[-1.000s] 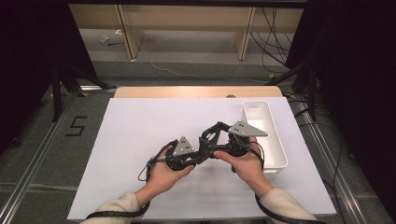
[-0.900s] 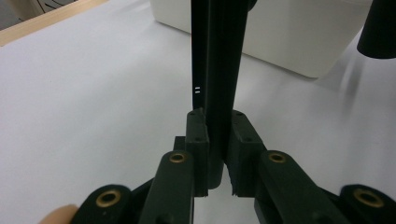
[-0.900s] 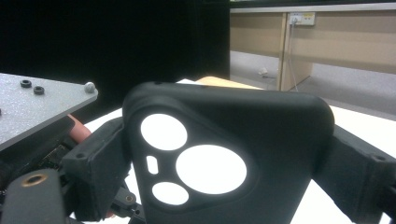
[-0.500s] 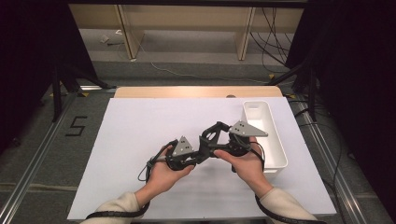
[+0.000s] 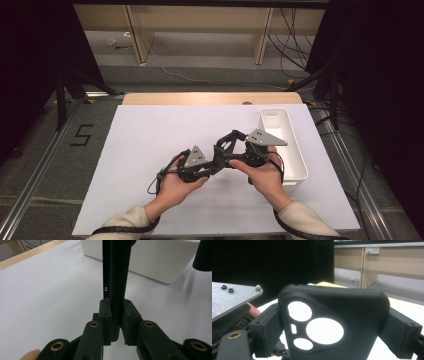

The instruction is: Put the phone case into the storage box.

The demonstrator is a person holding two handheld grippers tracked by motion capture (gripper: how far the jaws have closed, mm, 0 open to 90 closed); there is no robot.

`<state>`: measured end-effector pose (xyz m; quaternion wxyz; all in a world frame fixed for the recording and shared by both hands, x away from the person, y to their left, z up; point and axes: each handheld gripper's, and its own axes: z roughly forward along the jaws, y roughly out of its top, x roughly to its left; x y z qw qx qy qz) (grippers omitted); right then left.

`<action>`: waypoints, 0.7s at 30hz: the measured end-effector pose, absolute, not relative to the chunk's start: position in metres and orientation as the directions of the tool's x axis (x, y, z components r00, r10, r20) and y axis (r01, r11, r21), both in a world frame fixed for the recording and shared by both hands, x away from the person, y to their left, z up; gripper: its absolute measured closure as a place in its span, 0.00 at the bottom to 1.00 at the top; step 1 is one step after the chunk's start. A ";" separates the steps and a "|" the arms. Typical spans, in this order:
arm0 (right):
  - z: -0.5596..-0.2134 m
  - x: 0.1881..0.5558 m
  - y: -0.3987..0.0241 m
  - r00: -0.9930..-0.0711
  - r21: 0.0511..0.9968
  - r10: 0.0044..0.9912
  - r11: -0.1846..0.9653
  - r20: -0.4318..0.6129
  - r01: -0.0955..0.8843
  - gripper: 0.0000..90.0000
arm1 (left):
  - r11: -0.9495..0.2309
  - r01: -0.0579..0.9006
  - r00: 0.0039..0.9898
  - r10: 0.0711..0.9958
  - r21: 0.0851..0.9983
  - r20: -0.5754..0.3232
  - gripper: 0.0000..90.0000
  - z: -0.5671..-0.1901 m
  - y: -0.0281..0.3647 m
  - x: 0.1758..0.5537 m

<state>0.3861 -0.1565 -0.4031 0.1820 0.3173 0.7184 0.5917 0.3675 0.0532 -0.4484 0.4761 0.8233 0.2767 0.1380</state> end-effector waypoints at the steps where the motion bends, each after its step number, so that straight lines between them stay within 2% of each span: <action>1: -0.403 0.386 -0.157 -0.732 0.966 0.671 0.098 0.114 0.240 0.17 | -0.394 0.324 0.809 0.587 0.860 -0.036 0.88 -0.448 0.053 0.367; 10: -0.400 0.385 -0.158 -0.725 0.966 0.678 0.086 0.122 0.243 0.17 | -0.392 0.309 0.814 0.580 0.867 -0.028 0.86 -0.448 0.053 0.367; 13: -0.399 0.385 -0.159 -0.718 0.968 0.685 0.074 0.127 0.241 0.17 | -0.400 0.301 0.820 0.572 0.866 -0.020 0.82 -0.448 0.053 0.367; 18: -0.397 0.386 -0.162 -0.709 0.968 0.693 0.062 0.133 0.242 0.17 | -0.407 0.293 0.826 0.563 0.865 -0.014 0.61 -0.448 0.053 0.366; 19: -0.397 0.386 -0.162 -0.709 0.968 0.693 0.062 0.133 0.242 0.17 | -0.403 0.295 0.827 0.562 0.867 -0.020 0.61 -0.447 0.054 0.366; 21: -0.396 0.387 -0.164 -0.706 0.969 0.696 0.060 0.130 0.238 0.17 | -0.387 0.300 0.837 0.545 0.872 -0.046 0.49 -0.445 0.056 0.366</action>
